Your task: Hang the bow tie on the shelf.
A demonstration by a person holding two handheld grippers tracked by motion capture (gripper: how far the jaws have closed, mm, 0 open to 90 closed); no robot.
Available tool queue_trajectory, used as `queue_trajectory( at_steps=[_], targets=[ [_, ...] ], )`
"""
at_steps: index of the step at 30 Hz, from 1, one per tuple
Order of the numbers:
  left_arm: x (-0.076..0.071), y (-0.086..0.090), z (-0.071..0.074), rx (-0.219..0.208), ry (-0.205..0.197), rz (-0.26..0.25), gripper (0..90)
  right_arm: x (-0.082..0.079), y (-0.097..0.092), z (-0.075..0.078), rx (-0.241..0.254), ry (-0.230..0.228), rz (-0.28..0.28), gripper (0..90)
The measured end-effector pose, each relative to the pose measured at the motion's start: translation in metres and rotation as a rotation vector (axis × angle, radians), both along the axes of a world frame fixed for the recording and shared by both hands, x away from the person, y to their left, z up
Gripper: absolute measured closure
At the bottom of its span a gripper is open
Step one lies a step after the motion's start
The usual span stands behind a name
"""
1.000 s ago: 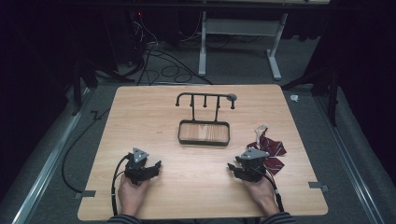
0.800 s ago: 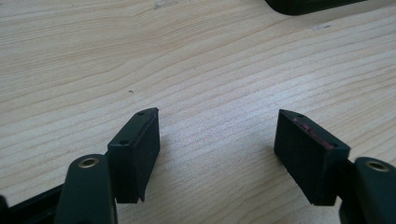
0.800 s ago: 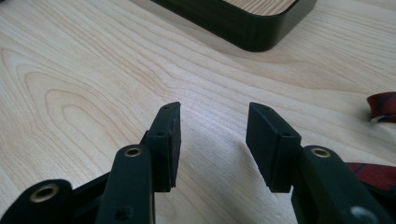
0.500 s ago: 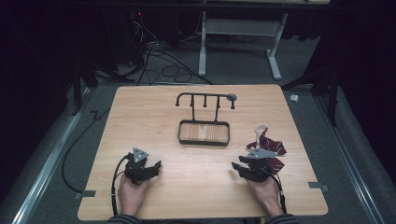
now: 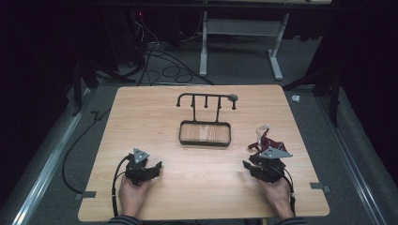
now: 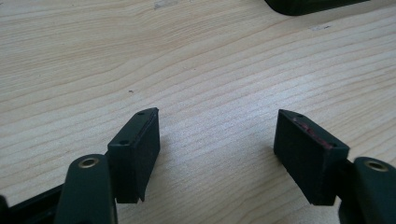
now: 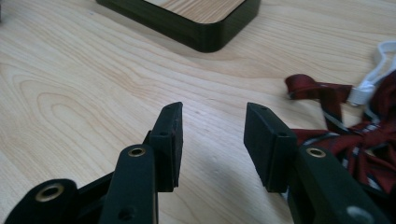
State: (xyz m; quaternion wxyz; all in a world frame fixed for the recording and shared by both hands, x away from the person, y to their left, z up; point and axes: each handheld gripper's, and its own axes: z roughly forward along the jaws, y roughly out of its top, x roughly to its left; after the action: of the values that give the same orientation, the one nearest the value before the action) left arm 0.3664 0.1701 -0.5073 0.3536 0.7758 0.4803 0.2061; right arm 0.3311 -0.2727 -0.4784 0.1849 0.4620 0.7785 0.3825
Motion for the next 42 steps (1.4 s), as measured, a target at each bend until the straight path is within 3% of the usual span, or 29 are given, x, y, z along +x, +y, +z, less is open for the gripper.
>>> queue_trajectory(
  at_steps=[24, 31, 34, 42],
  targets=[
    [0.000, 0.000, 0.000, -0.004, 0.002, 0.001, 31.8, 0.000, -0.032, 0.009, 0.053, -0.021, -0.094, 59.3],
    [0.000, 0.000, 0.000, 0.000, 0.000, -0.001, 31.8, 0.002, -0.040, 0.012, 0.061, -0.043, -0.115, 55.2],
    [0.000, 0.000, 0.000, 0.001, 0.002, -0.001, 31.8, 0.004, -0.043, 0.013, 0.055, -0.078, -0.144, 53.6],
    [0.000, 0.000, 0.000, 0.002, 0.001, -0.001, 31.9, 0.012, -0.051, 0.021, 0.065, -0.069, -0.160, 54.1]
  ],
)
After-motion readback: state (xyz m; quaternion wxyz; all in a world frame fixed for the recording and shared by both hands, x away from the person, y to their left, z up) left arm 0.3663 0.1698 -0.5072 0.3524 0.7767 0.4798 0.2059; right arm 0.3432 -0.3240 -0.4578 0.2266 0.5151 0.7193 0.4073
